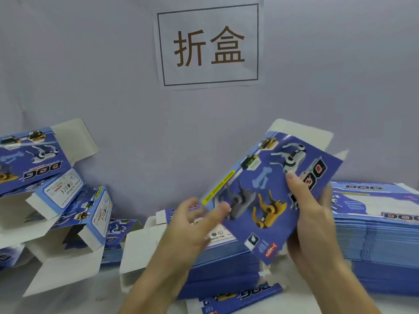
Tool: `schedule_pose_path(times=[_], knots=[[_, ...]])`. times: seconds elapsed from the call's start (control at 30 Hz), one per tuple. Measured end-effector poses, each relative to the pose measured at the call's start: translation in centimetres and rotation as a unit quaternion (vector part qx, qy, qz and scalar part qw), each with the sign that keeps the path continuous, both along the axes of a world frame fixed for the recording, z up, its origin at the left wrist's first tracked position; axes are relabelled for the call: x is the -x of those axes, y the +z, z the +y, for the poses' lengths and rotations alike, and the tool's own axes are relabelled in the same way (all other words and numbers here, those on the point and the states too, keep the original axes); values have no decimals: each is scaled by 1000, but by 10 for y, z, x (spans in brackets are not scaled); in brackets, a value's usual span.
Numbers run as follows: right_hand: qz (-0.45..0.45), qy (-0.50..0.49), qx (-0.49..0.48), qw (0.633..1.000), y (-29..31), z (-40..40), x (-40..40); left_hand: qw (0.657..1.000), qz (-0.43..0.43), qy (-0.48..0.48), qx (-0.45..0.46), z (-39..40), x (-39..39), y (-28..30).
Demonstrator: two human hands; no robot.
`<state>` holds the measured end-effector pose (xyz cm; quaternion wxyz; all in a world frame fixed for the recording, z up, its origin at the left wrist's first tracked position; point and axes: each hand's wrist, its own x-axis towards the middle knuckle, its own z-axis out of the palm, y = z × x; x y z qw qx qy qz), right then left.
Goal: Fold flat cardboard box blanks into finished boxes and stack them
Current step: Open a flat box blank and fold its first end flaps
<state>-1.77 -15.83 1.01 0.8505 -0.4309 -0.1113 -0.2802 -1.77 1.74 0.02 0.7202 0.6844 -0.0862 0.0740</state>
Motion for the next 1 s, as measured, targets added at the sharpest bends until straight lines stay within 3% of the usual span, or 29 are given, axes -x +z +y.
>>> schedule_pose_path(times=[0.1, 0.3, 0.4, 0.6, 0.7, 0.8, 0.87, 1.0], knots=[[21, 41, 121, 992, -5, -8, -4, 994, -83, 72, 30, 14, 1, 10], [11, 223, 340, 913, -13, 1, 1, 994, -107, 13, 17, 21, 3, 10], [16, 216, 341, 915, -14, 4, 1, 988, -152, 7, -2, 19, 4, 7], [-49, 47, 338, 939, -13, 9, -1, 969, -247, -21, 8, 7, 2, 0], [-37, 32, 321, 946, -12, 11, 0, 967, -255, -1, 0, 4, 3, -2], [-27, 72, 266, 961, -11, 15, 5, 975, -222, 6, -3, 0, 9, -3], [-12, 52, 247, 968, -9, 19, 7, 981, -182, -7, 61, -5, 11, -2], [7, 19, 271, 962, -4, 26, 5, 986, -139, 47, 82, -2, 8, -1]])
